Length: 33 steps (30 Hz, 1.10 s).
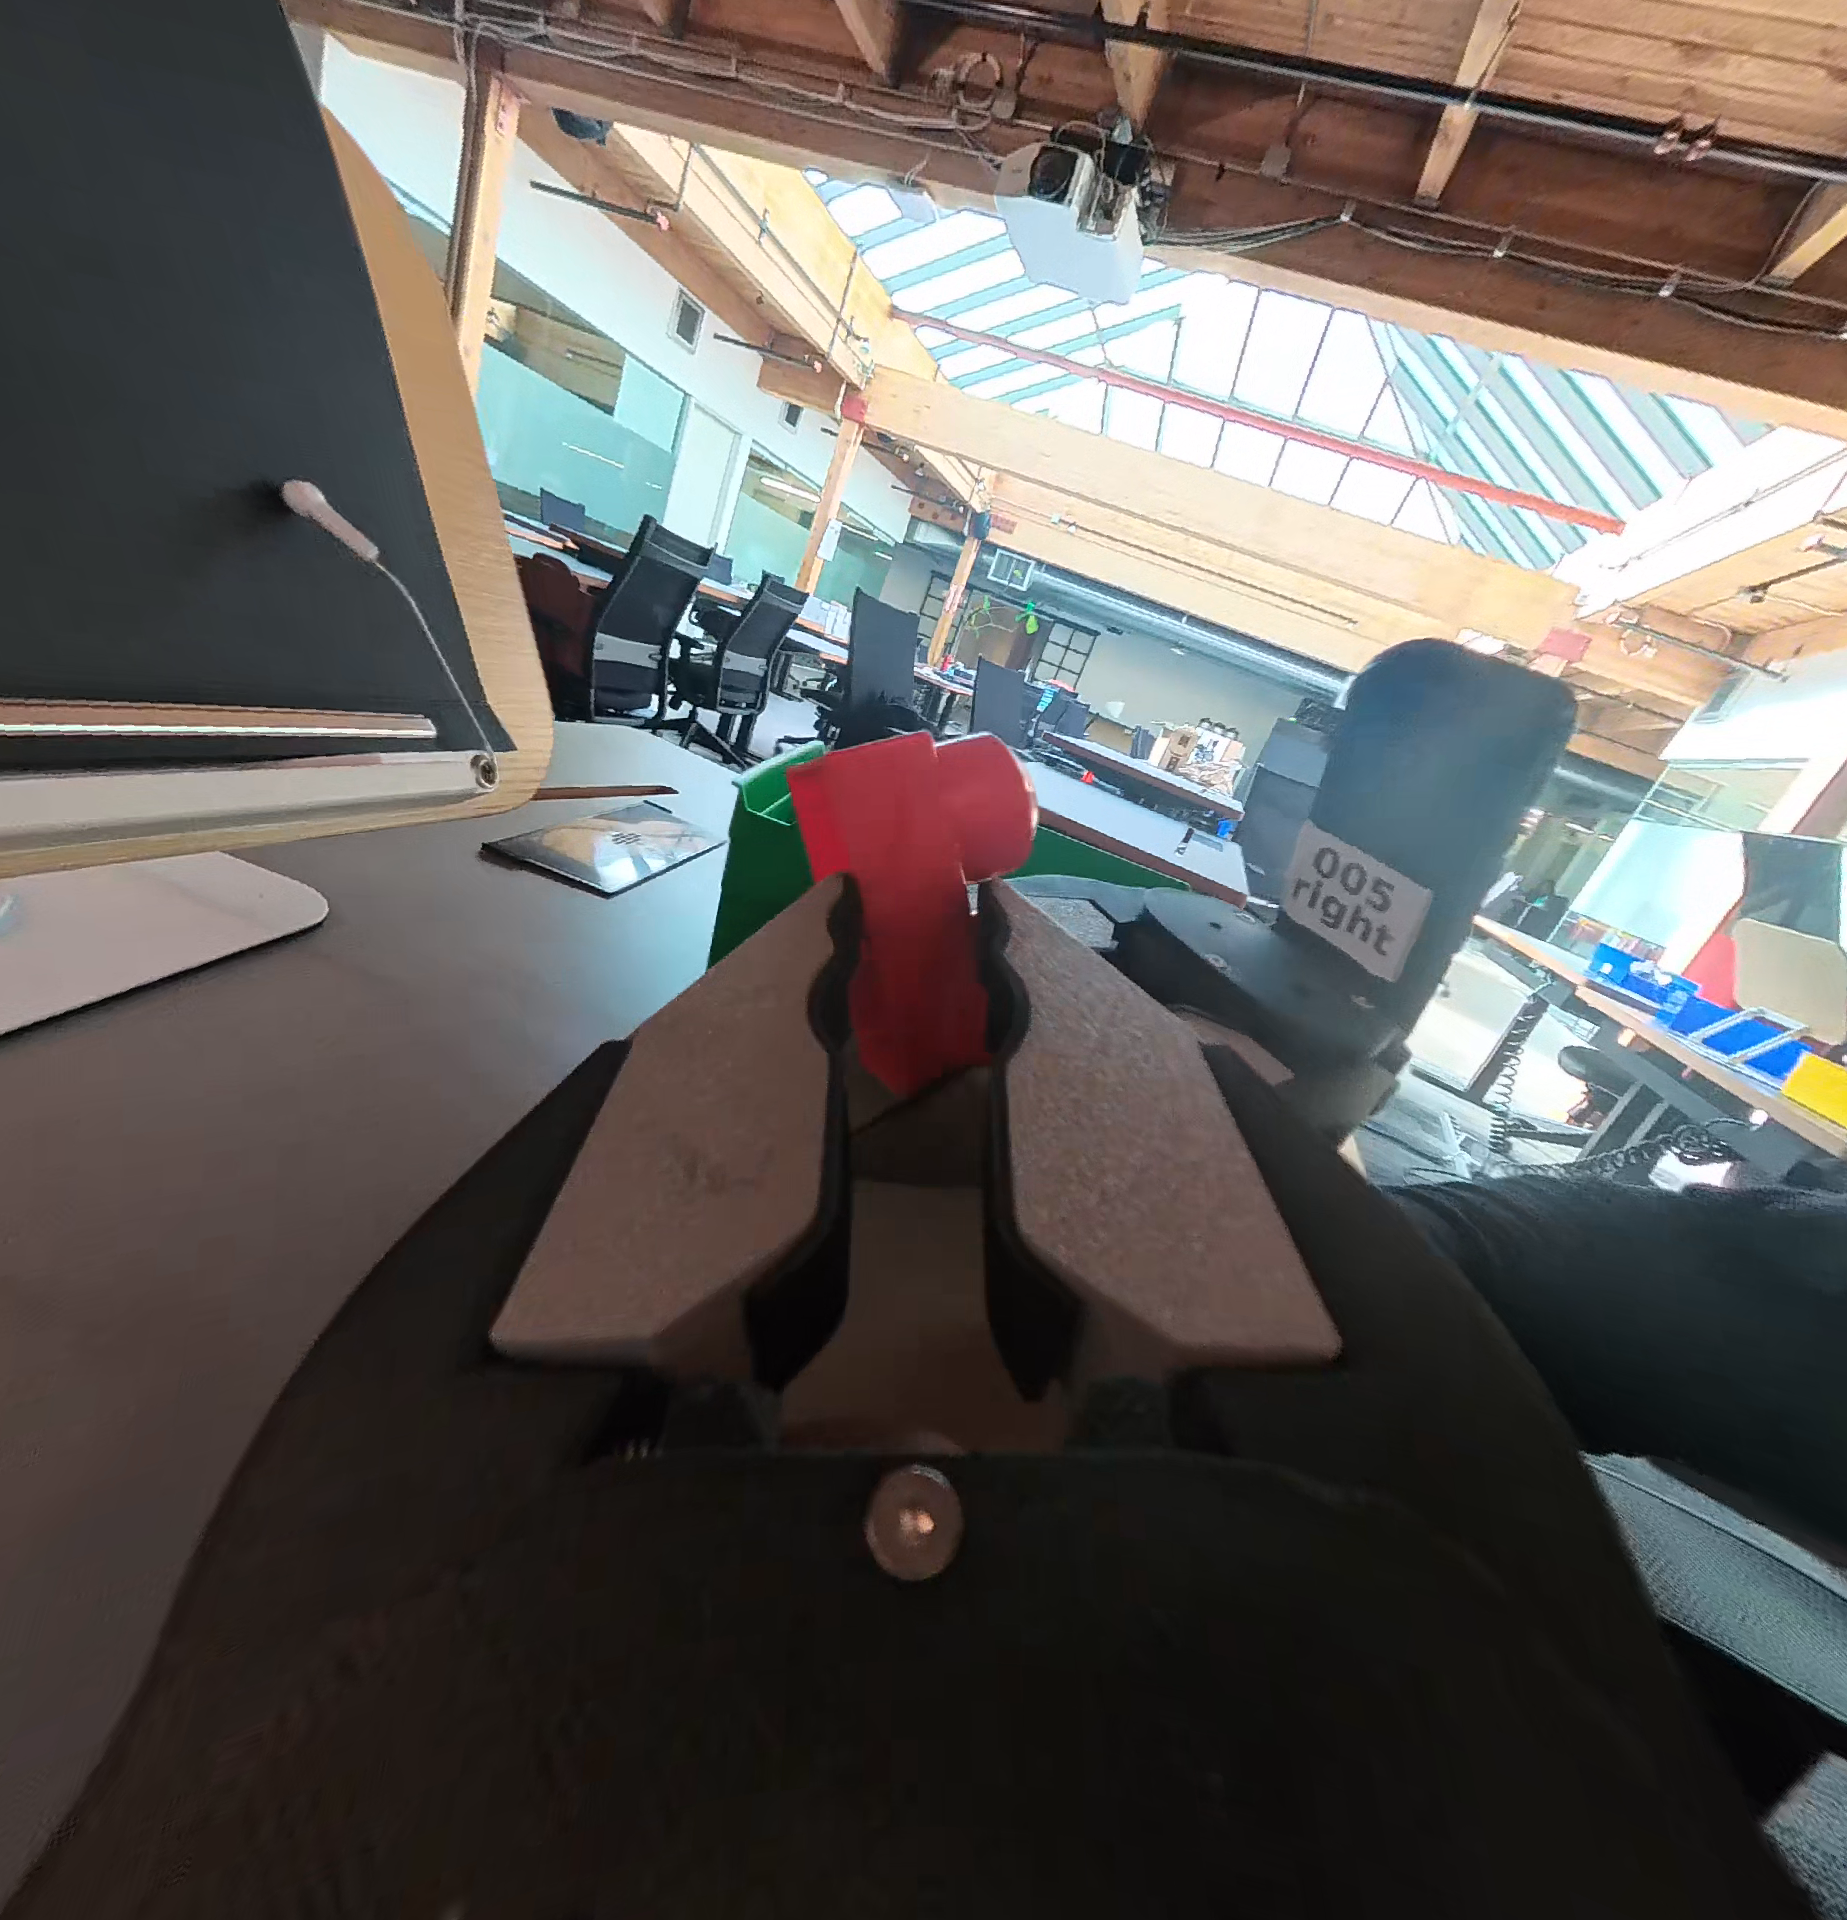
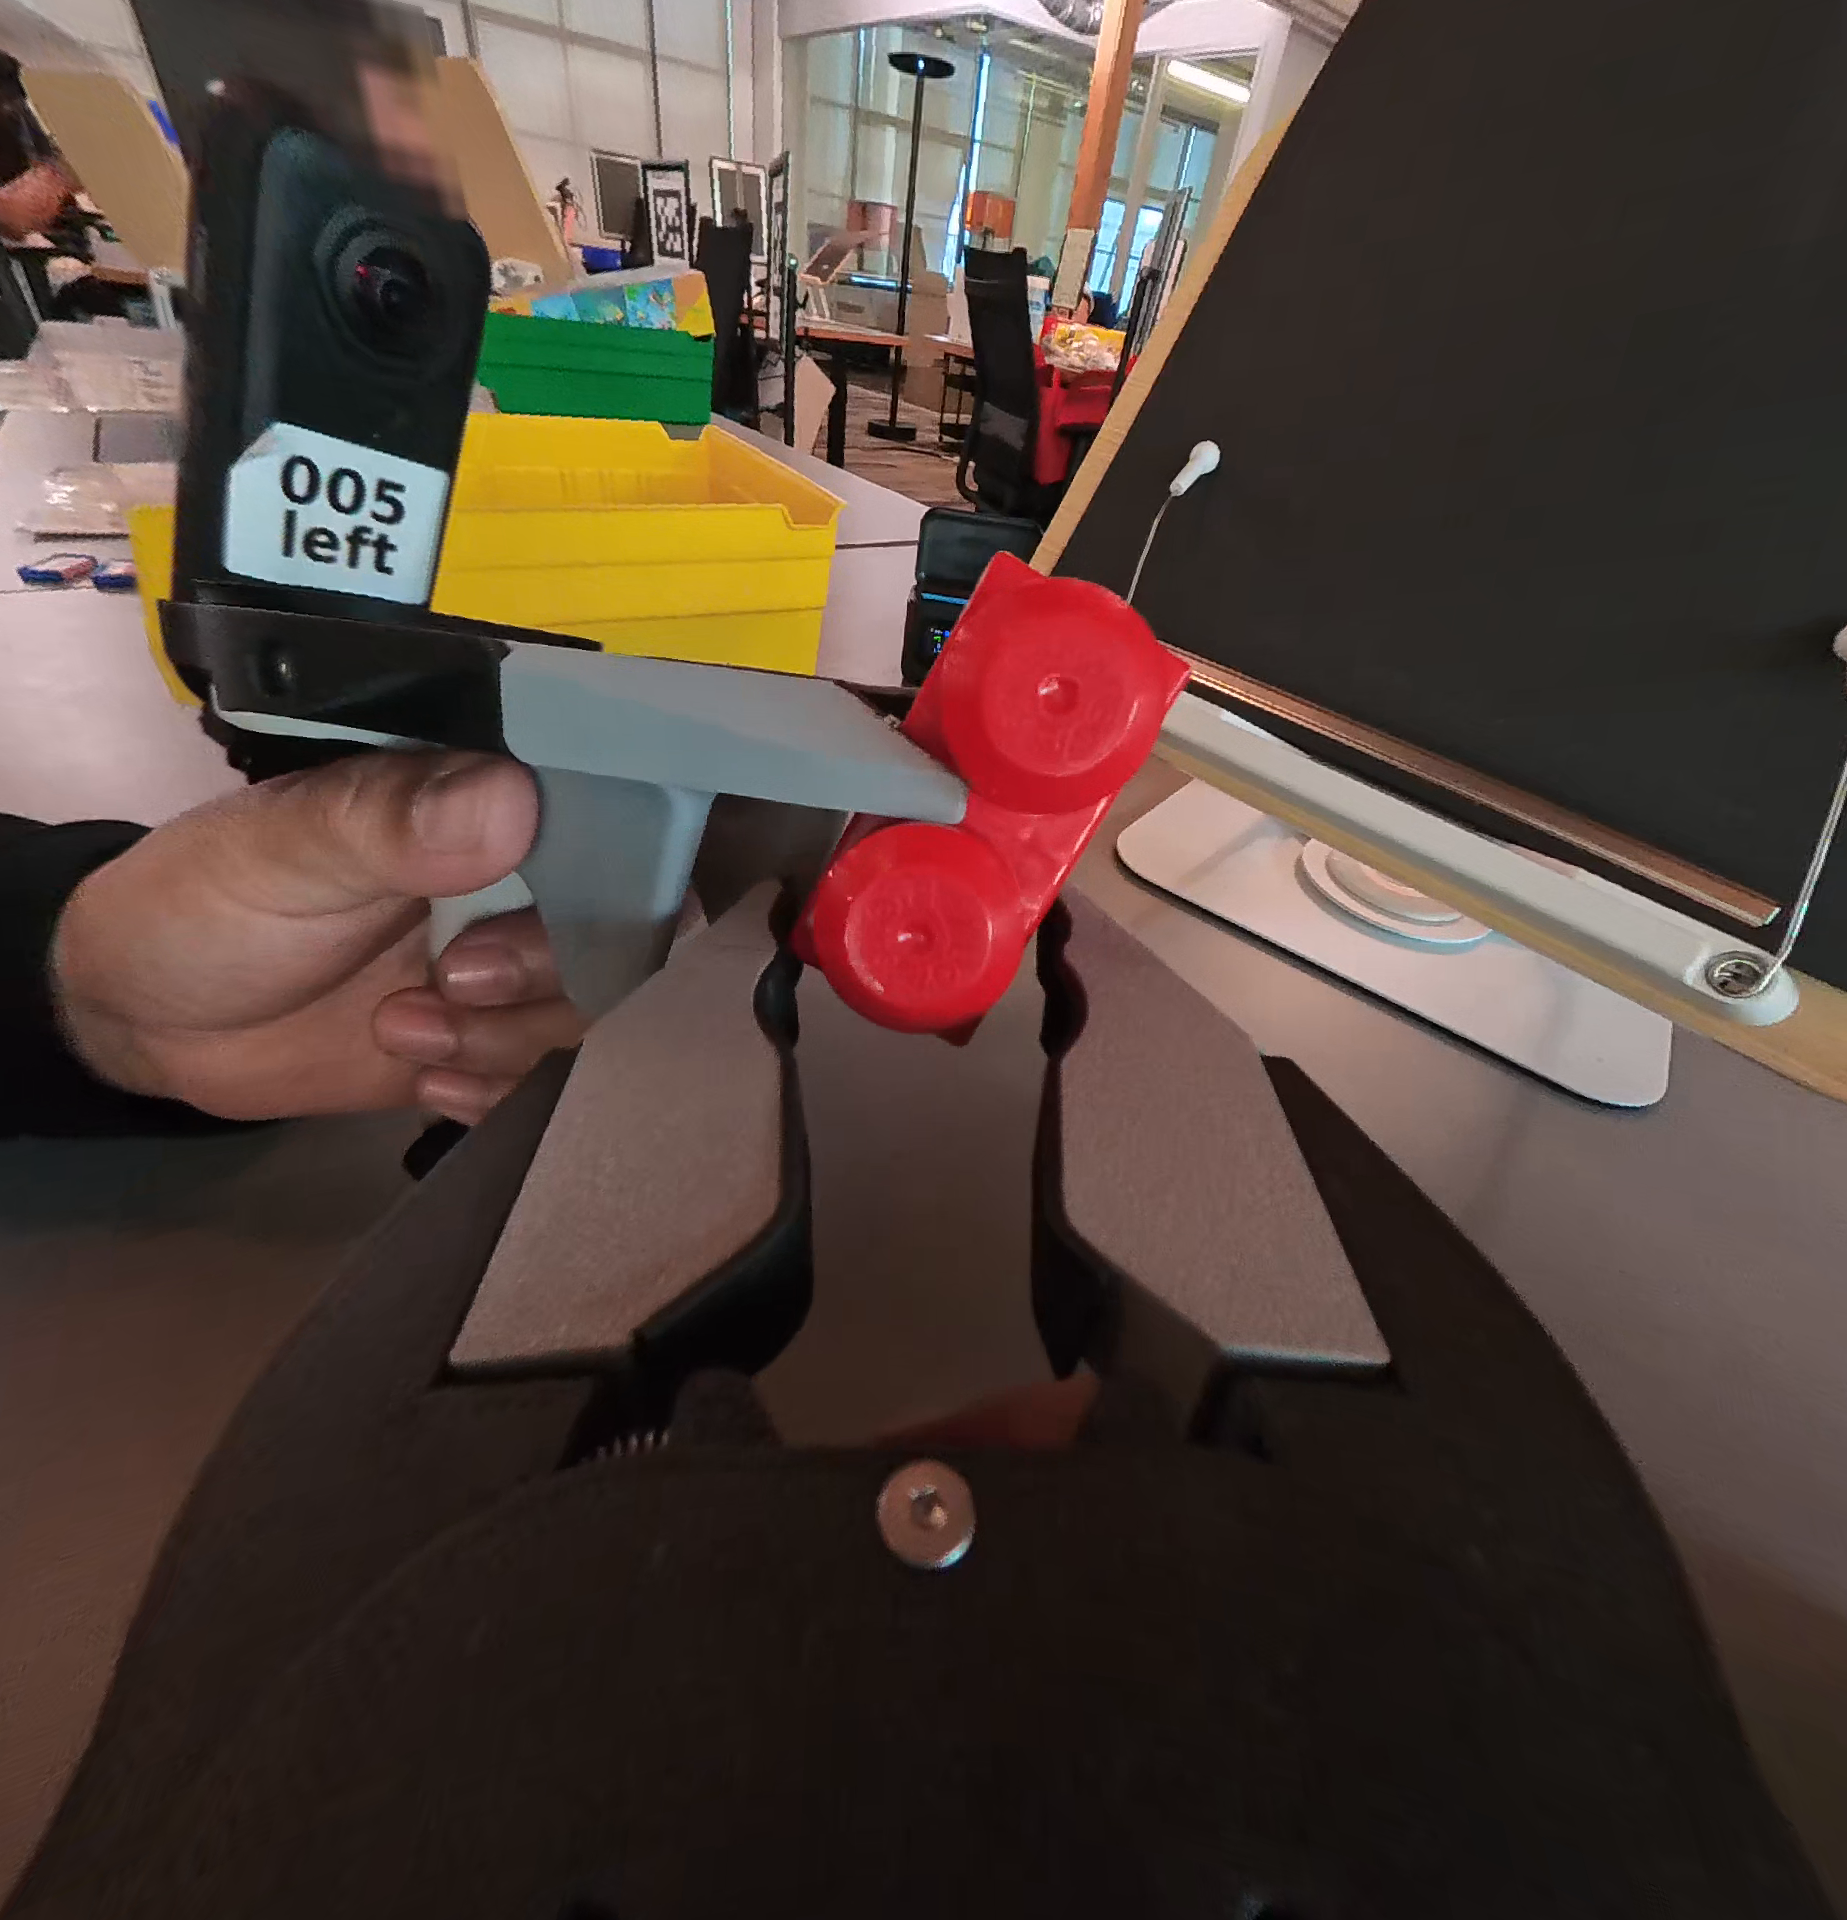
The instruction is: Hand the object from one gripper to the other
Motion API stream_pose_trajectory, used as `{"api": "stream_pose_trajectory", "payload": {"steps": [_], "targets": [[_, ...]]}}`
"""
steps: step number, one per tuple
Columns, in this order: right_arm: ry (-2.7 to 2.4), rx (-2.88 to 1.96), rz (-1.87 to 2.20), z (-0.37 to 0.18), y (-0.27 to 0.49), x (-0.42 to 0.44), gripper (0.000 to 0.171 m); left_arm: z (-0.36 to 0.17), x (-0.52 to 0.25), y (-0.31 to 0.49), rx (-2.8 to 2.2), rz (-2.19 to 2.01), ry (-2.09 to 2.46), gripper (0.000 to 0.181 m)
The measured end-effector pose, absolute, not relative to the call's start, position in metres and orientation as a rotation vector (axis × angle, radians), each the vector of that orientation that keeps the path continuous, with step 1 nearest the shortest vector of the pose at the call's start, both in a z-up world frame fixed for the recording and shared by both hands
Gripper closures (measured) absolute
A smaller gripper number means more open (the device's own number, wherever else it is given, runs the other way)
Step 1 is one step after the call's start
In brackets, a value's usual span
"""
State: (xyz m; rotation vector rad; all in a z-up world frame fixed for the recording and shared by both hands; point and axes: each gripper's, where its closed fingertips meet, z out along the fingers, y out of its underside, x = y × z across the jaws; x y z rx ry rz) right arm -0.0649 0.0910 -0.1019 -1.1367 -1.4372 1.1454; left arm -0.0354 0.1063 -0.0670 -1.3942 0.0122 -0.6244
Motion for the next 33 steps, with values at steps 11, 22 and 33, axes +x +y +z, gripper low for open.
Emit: {"api": "stream_pose_trajectory", "payload": {"steps": [11, 22, 33], "targets": [[-1.580, -1.172, 0.920, -0.126, 0.125, -0.075, 0.132, -0.095, -0.067, 0.113, -1.575, -0.418, 0.085, 0.139], [-1.994, -1.168, 0.839, -0.178, 0.138, -0.076, 0.132, -0.133, -0.093, 0.097, -1.807, -0.391, 0.310, 0.132], [-2.325, -0.815, 0.923, -0.189, 0.077, -0.038, 0.132, -0.146, -0.044, 0.081, -1.810, -0.389, 0.630, 0.128]]}}
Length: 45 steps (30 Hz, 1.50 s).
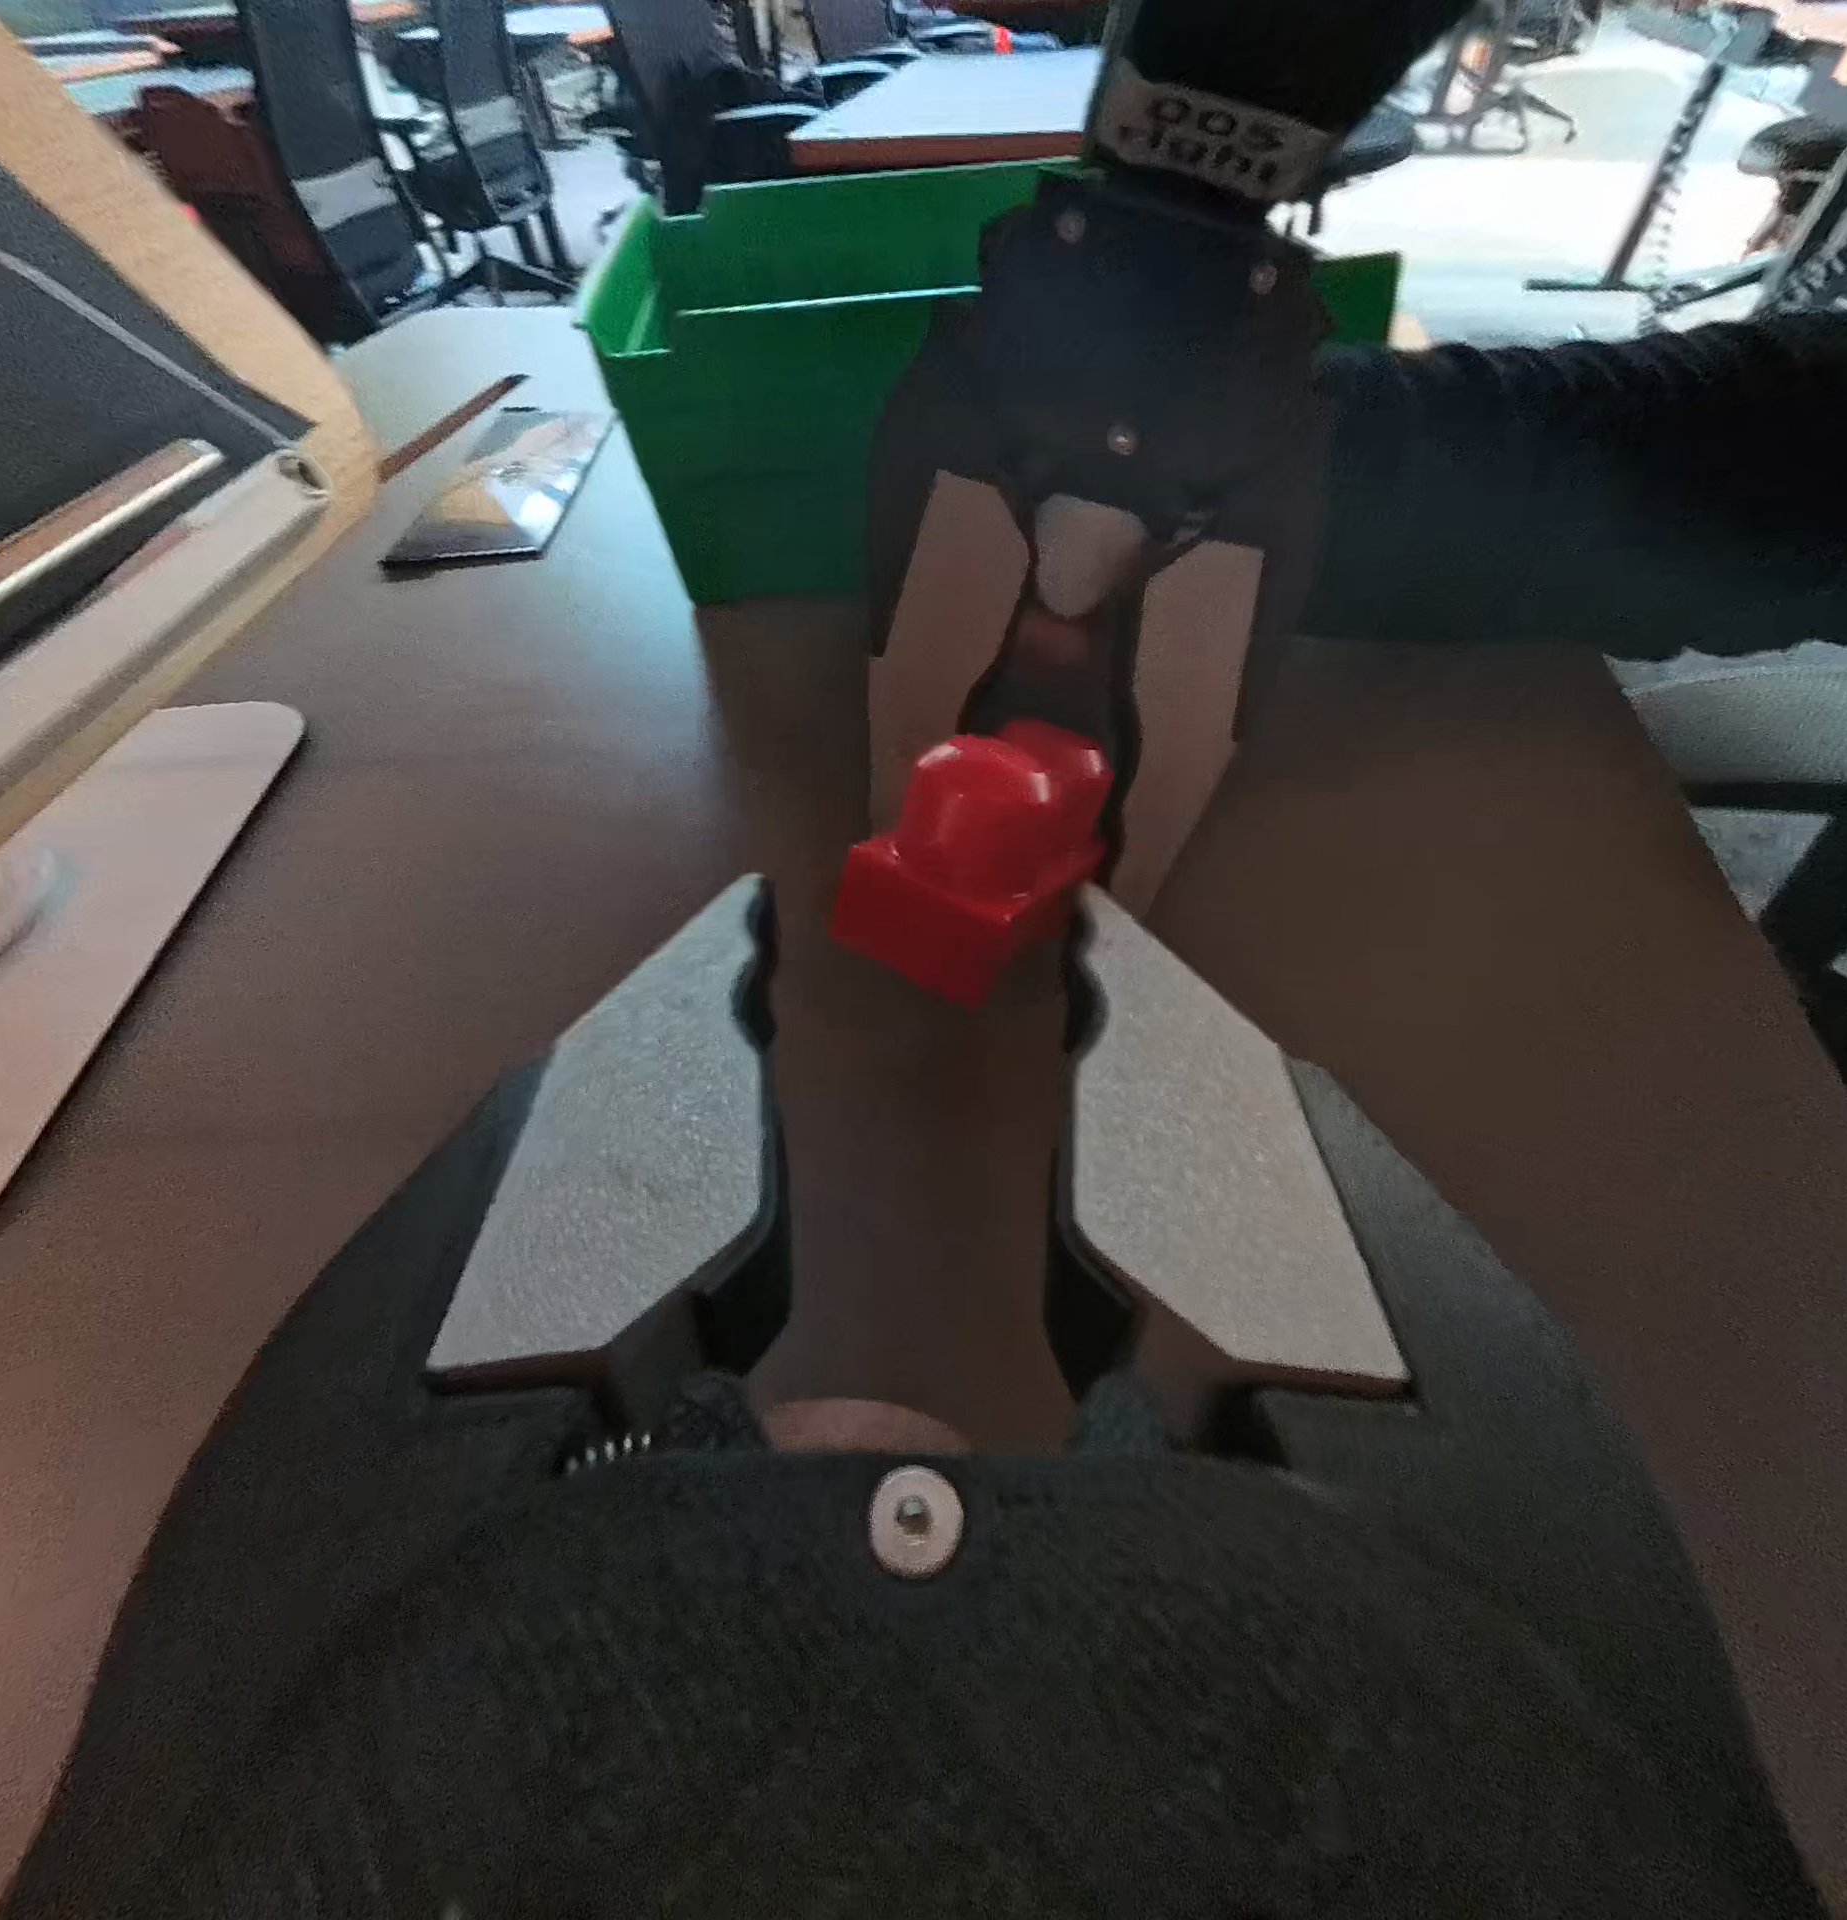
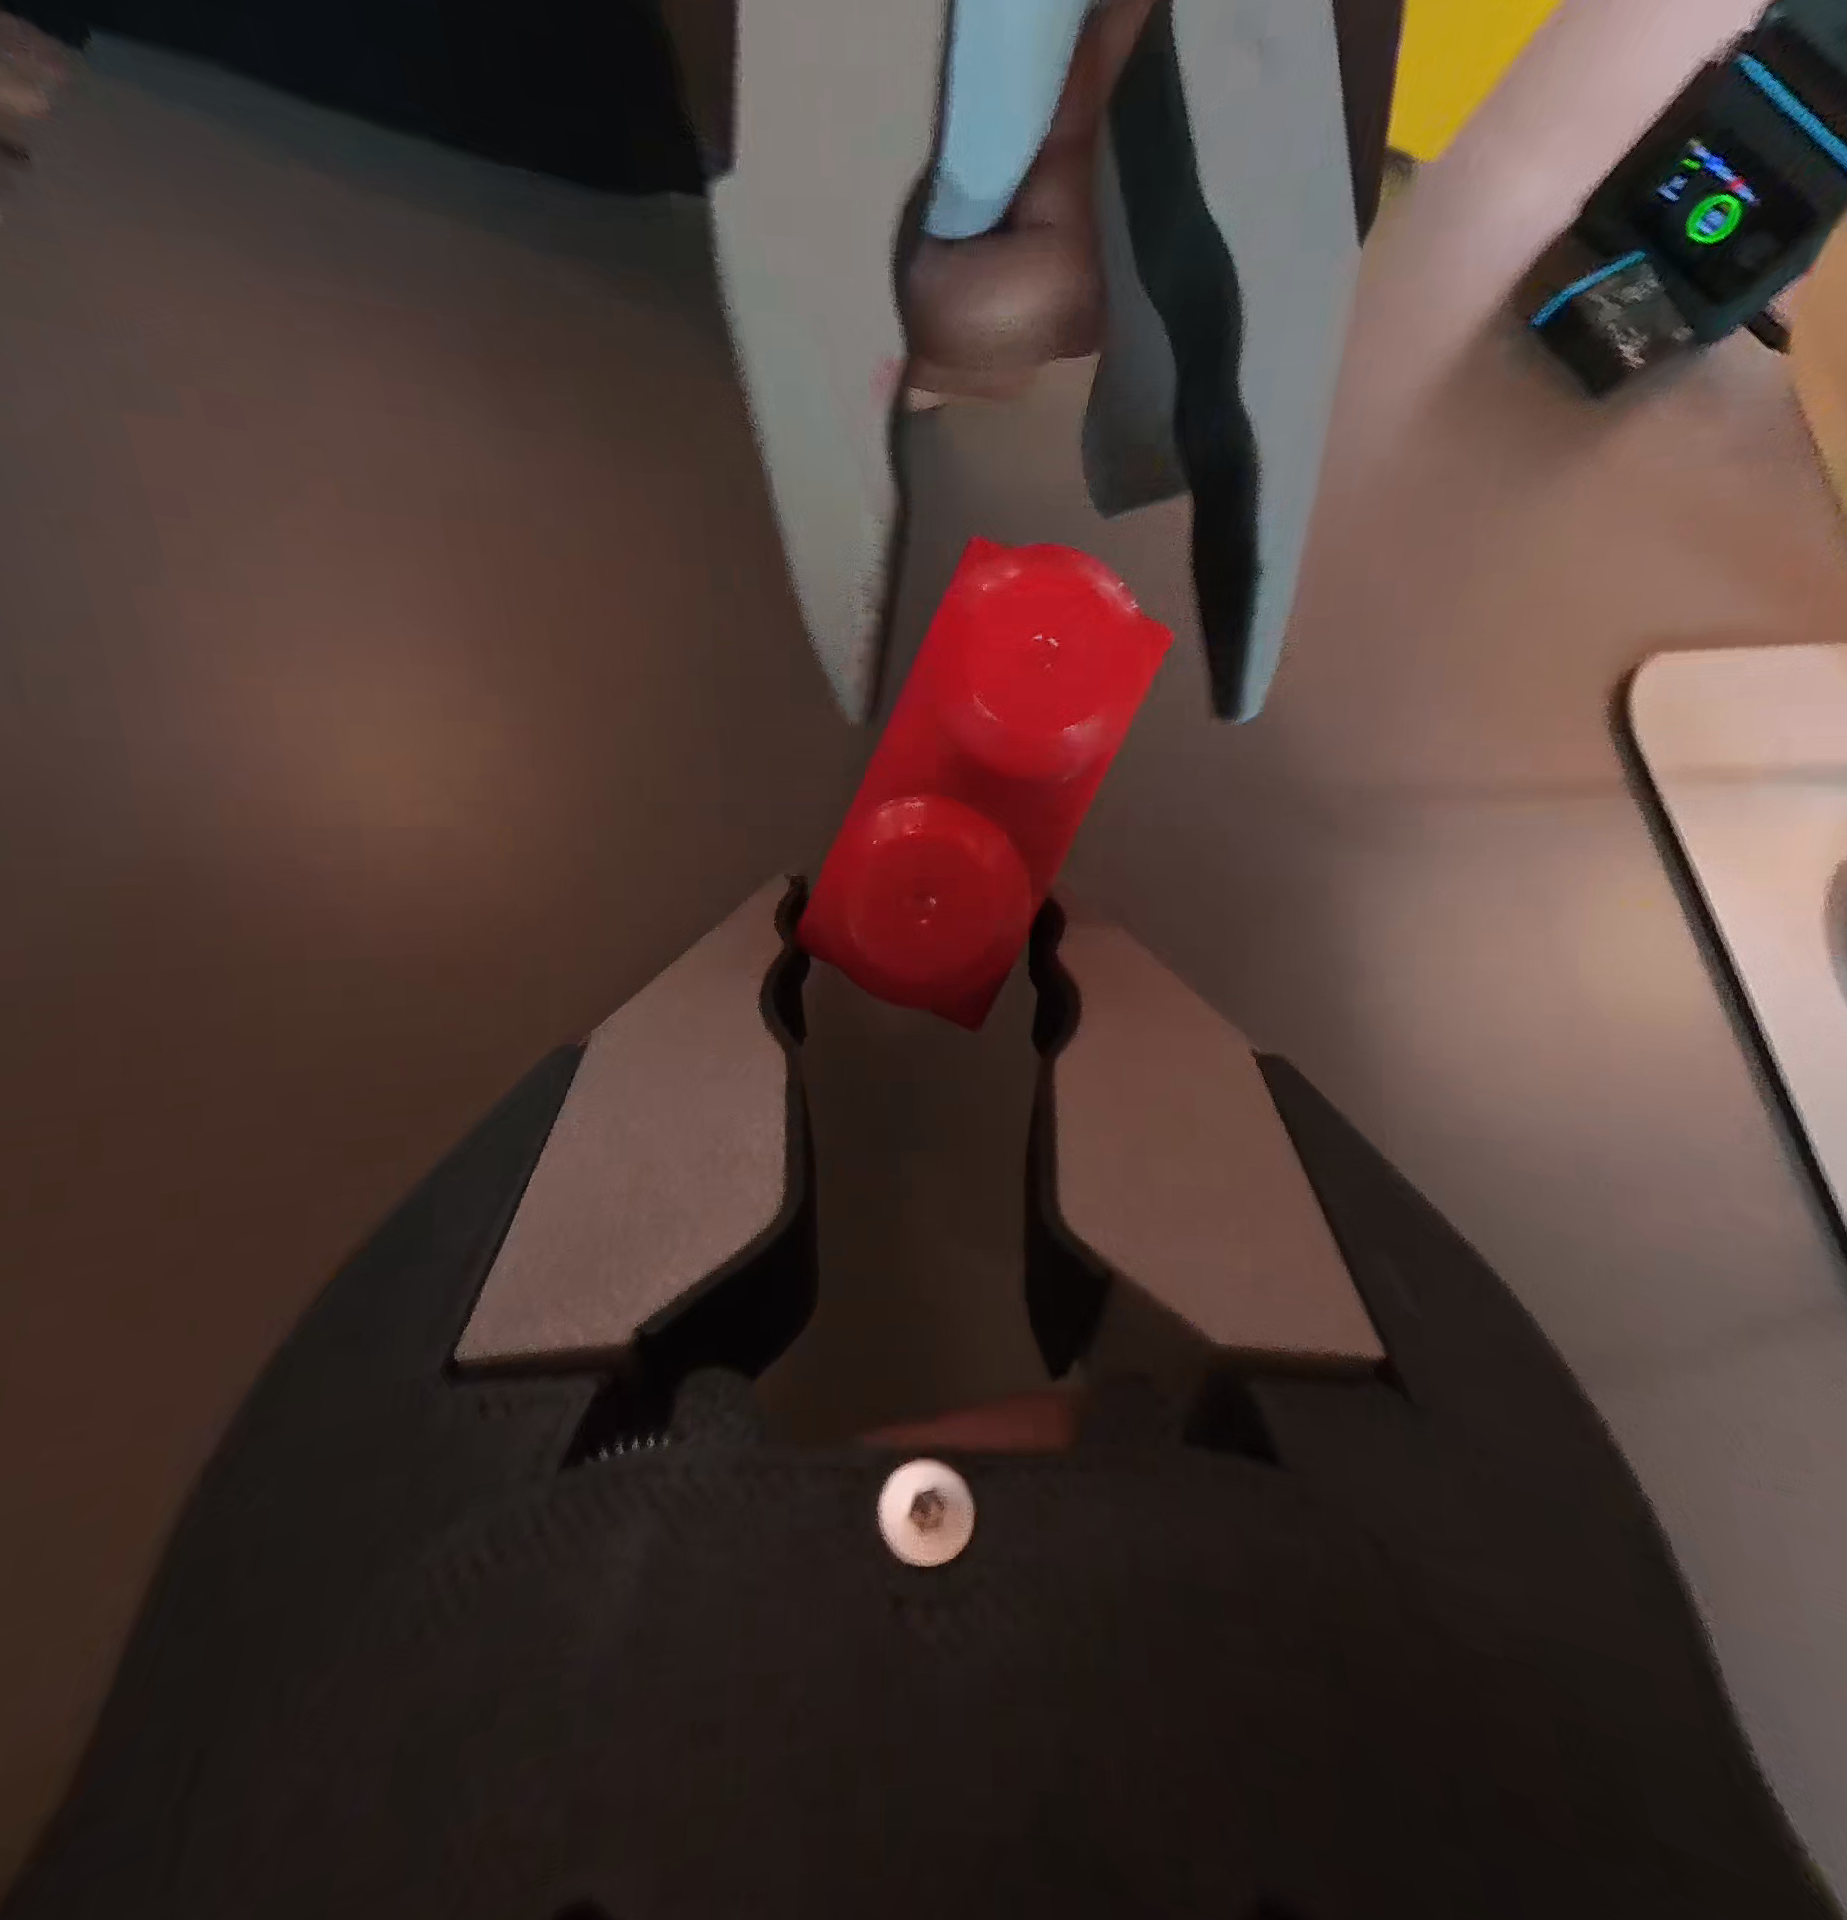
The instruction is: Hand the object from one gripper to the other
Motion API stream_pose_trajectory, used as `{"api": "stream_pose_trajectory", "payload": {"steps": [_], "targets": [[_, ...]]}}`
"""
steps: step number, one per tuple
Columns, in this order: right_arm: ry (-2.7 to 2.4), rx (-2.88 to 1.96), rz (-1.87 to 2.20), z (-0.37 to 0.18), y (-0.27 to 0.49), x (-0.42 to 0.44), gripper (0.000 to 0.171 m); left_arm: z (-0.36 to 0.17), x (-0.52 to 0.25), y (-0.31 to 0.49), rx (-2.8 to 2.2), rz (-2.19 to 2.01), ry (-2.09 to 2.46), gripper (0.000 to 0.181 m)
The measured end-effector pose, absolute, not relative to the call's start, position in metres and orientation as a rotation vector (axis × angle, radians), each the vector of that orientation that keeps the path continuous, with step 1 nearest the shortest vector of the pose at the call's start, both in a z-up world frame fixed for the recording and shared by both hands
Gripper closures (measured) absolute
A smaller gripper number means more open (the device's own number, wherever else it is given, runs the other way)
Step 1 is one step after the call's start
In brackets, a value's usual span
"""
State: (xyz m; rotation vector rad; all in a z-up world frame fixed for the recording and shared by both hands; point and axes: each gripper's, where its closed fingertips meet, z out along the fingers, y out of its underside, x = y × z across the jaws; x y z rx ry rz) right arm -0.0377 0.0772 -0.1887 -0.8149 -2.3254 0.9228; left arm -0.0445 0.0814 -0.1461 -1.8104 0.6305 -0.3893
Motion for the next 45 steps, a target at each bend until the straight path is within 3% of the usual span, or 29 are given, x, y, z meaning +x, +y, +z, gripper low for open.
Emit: {"api": "stream_pose_trajectory", "payload": {"steps": [1, 8, 11, 15, 19, 21, 22, 27, 31, 34, 35, 42, 44, 45], "targets": [[-2.341, -0.794, 0.920, -0.189, 0.074, -0.035, 0.132, -0.146, -0.038, 0.076, -1.797, -0.413, 0.679, 0.141], [-2.166, -0.873, 1.029, -0.164, 0.087, -0.044, 0.131, -0.132, -0.045, 0.087, -1.753, -0.368, 0.573, 0.144], [-1.980, -0.962, 0.995, -0.145, 0.109, -0.059, 0.092, -0.123, -0.061, 0.097, -1.766, -0.478, 0.332, 0.145], [-1.858, -0.878, 0.817, -0.133, 0.118, -0.066, 0.092, -0.117, -0.070, 0.100, -1.737, -0.866, -0.019, 0.146], [-1.719, -0.764, 0.531, -0.123, 0.127, -0.077, 0.099, -0.129, -0.070, 0.103, -1.783, -0.915, -0.095, 0.146], [-1.725, -0.673, 0.444, -0.124, 0.120, -0.077, 0.127, -0.128, -0.072, 0.105, -1.771, -0.942, -0.145, 0.146], [-1.735, -0.660, 0.417, -0.127, 0.120, -0.077, 0.128, -0.130, -0.073, 0.104, -1.780, -0.942, -0.141, 0.146], [-1.745, -0.881, 0.643, -0.127, 0.127, -0.077, 0.128, -0.114, -0.078, 0.098, -1.714, -0.933, -0.051, 0.150], [-1.788, -1.261, 1.099, -0.135, 0.131, -0.071, 0.129, -0.112, -0.082, 0.090, -1.774, -0.583, 0.187, 0.134], [-1.852, -1.489, 1.406, -0.146, 0.122, -0.061, 0.129, -0.125, -0.085, 0.093, -1.819, -0.040, 0.452, 0.109], [-1.840, -1.537, 1.437, -0.148, 0.124, -0.060, 0.128, -0.128, -0.080, 0.093, -1.789, 0.094, 0.543, 0.109], [-2.029, -1.657, 1.514, -0.167, 0.092, -0.047, 0.128, -0.146, -0.049, 0.097, -1.559, 0.678, 1.002, 0.119], [-2.055, -1.634, 1.482, -0.171, 0.089, -0.047, 0.128, -0.158, -0.044, 0.095, -1.563, 0.724, 1.115, 0.144], [-2.053, -1.607, 1.461, -0.171, 0.092, -0.048, 0.129, -0.159, -0.048, 0.097, -1.601, 0.731, 1.089, 0.145]]}}
